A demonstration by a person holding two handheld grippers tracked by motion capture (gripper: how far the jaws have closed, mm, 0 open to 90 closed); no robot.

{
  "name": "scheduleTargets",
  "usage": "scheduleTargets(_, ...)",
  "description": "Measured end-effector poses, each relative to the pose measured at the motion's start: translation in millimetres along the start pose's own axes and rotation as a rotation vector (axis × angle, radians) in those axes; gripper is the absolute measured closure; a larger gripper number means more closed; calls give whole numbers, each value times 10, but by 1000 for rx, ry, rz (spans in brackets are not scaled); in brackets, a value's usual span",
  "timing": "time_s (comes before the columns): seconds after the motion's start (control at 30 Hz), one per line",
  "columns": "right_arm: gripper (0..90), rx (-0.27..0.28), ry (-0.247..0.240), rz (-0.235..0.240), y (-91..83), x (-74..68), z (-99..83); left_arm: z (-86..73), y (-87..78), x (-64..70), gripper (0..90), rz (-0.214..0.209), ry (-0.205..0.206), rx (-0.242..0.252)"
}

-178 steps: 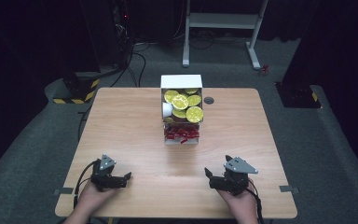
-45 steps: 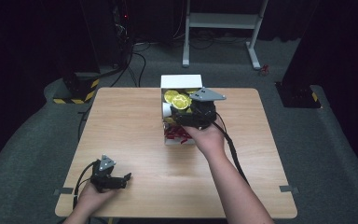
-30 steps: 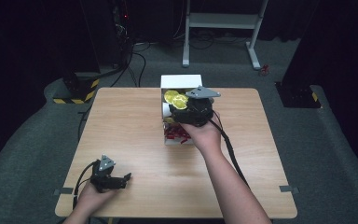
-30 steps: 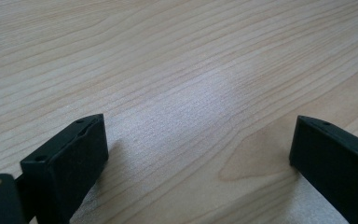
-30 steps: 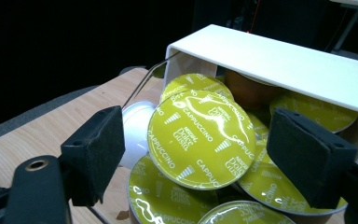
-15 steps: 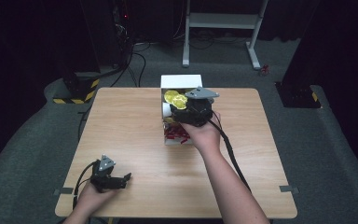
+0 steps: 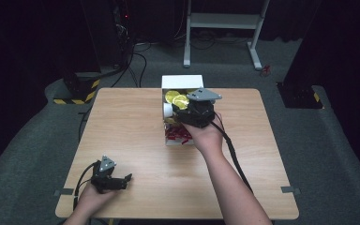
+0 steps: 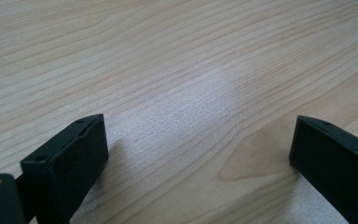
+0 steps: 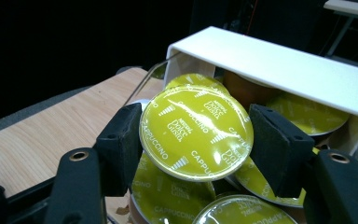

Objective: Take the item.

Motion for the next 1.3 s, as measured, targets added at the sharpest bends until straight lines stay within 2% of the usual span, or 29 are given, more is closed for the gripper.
scheduleTargets(0.37, 380, 57, -13, 20, -253, -65, 73, 1, -1, -2, 46, 3, 3, -1)
scheduleTargets(0.73, 380, 72, -29, 36, -423, -115, 61, 0, 0, 4, 47, 1, -4, 0)
scheduleTargets(1.3, 380, 75, -18, 32, -698, -94, -128, 6, 3, -8, 48, 0, 8, 0)
Point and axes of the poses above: each handheld gripper's, and its own axes: y roughly forward along the jaws, z roughly out of its top, x roughly to its right, the point moved 1 cm from there along y, roughly forward along the jaws, and after that the axes turned 14 degrees about y, right-handed, at the moved point
